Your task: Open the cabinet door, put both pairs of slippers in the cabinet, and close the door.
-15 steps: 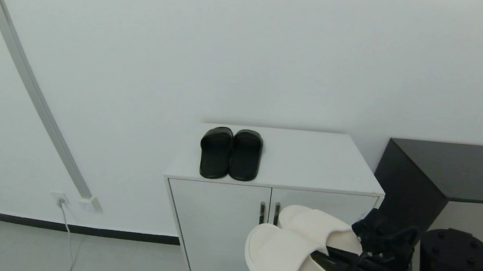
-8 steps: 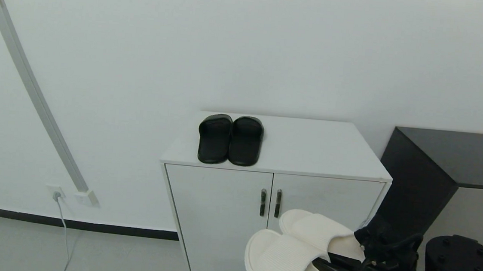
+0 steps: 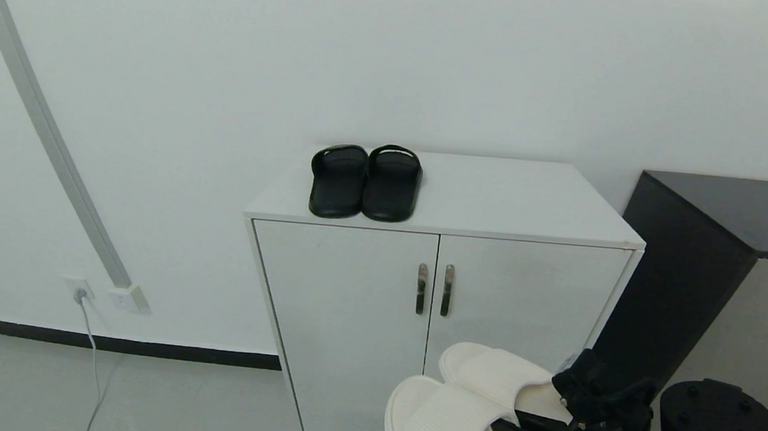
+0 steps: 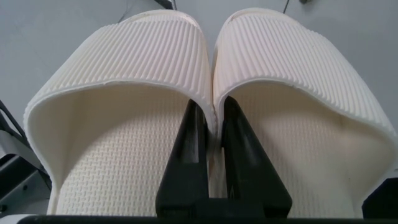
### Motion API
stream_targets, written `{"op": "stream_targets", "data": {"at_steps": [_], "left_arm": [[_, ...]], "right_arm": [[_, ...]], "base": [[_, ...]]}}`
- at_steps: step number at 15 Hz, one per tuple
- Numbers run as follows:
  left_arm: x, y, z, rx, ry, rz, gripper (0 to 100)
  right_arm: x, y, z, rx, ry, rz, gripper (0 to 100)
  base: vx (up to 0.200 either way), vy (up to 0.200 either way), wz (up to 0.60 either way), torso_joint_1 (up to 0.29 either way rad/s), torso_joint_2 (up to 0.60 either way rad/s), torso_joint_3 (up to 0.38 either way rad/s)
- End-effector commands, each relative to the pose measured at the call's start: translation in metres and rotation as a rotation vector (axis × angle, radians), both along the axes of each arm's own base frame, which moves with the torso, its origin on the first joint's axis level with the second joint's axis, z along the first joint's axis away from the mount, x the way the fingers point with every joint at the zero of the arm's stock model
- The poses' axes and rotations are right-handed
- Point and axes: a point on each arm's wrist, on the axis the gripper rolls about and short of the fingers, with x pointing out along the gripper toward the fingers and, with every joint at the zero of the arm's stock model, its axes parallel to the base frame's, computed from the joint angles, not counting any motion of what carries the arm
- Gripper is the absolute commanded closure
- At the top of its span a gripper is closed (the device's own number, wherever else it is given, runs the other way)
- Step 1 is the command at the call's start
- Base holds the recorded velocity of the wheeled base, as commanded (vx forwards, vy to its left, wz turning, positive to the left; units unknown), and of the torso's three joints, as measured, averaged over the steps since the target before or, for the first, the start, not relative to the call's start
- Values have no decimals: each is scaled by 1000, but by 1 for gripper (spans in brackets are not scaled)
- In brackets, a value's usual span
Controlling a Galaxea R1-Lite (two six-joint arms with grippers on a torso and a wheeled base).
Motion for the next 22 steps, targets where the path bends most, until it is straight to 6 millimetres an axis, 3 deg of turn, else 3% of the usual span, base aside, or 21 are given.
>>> {"op": "stream_targets", "data": {"at_steps": [1,18,22], "left_arm": [[0,0,0,0,-2,0,0],[0,0,0,-1,1,-1,0],[0,0,0,-1,1,-1,0]], "right_arm": [[0,0,-2,-6,4,0,100],[-2,-2,-5,-22,13,5,100],[-3,-3,-6,-23,15,6,100]], "base": [[0,0,0,-183,525,330],[0,0,0,-117,473,345],[0,0,0,2,63,58]]}}
